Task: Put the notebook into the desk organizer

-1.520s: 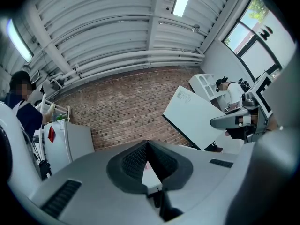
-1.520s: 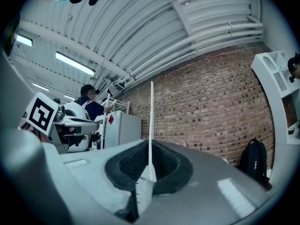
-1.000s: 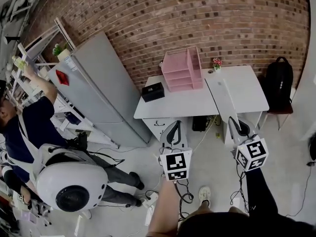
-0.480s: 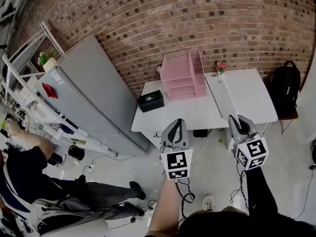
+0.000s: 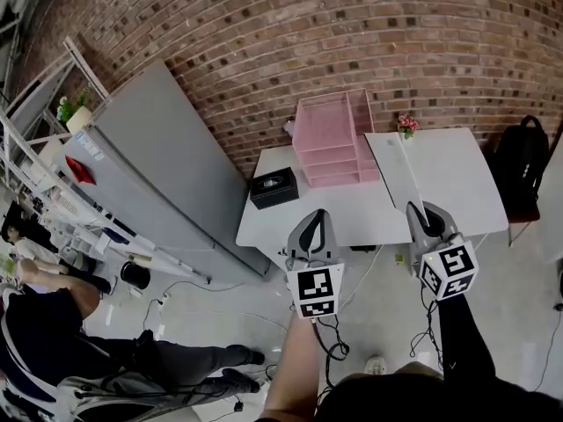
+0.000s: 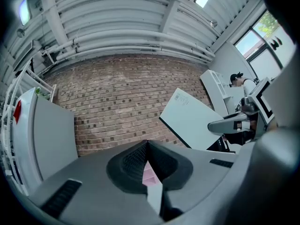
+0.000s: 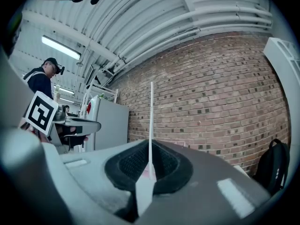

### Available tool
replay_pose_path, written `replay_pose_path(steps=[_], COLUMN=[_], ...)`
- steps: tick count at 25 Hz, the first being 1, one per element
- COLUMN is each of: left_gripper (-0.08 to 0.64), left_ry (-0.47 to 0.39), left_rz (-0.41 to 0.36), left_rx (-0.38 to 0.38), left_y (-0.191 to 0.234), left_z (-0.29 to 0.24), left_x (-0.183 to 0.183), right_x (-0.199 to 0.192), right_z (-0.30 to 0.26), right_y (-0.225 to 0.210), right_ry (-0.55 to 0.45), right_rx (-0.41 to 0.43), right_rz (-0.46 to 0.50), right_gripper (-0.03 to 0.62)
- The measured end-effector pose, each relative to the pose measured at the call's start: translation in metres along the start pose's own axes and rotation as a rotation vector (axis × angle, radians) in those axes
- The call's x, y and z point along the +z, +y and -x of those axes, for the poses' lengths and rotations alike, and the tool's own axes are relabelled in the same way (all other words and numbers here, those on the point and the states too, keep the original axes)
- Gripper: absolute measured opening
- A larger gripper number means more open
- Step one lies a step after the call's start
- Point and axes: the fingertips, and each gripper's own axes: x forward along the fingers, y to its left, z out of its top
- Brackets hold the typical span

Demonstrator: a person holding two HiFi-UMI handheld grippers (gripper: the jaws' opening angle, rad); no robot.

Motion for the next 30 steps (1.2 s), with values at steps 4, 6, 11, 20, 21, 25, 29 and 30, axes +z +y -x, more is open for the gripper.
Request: replay_pose_path(steps=[4,6,11,20,21,25,29,30], left_gripper=[0.006,0.006,0.006,0.006,0.006,0.006,0.006,0.006], left_ry=[-0.004,-0.005,-0.002,0.003,0.006,0.016,0.029,0.033], left_rz=[0.001,0.004,0.016,0.038,0.043,0.039,0.034,0.031], left_rx=[0.002,0.001,0.003,0.044,0.050,0.077,0.106,0.112], left_y=[0.014,0.018,0.025,0.044,0.048,0.061,0.076,0.079], left_z=[-0.017,-0.024,-0.035,-0.066,-0.071,-0.101,-0.137,-0.147], left_x=[-0.001,-0.002,-0.006,-0.015,-0.017,-0.023,-0.026,-0.027], right_x=[0.001,0.000,-0.004,-0.007,-0.008,-0.012,-0.015,-0.015], right_z=[-0.022,-0.029,-0.043,-0.089,-0.097,-0.134,-0.177,-0.189], right_y=[0.000,0.000,-0.001,-0.010,-0.012,-0.026,-0.039,-0.044], right_ry=[-0.005,-0.003,0.008,0.003,0.002,-0.001,-0.001,-0.002], right_rx=[0.003,0.004,0.008,0.051,0.060,0.083,0.116,0.124], right_rz=[0.002,0.003,0.003,0.008,0.008,-0.001,-0.011,-0.016], right_gripper=[0.009,0.008,0.008,0.009,0.009,0.009,0.009,0.009])
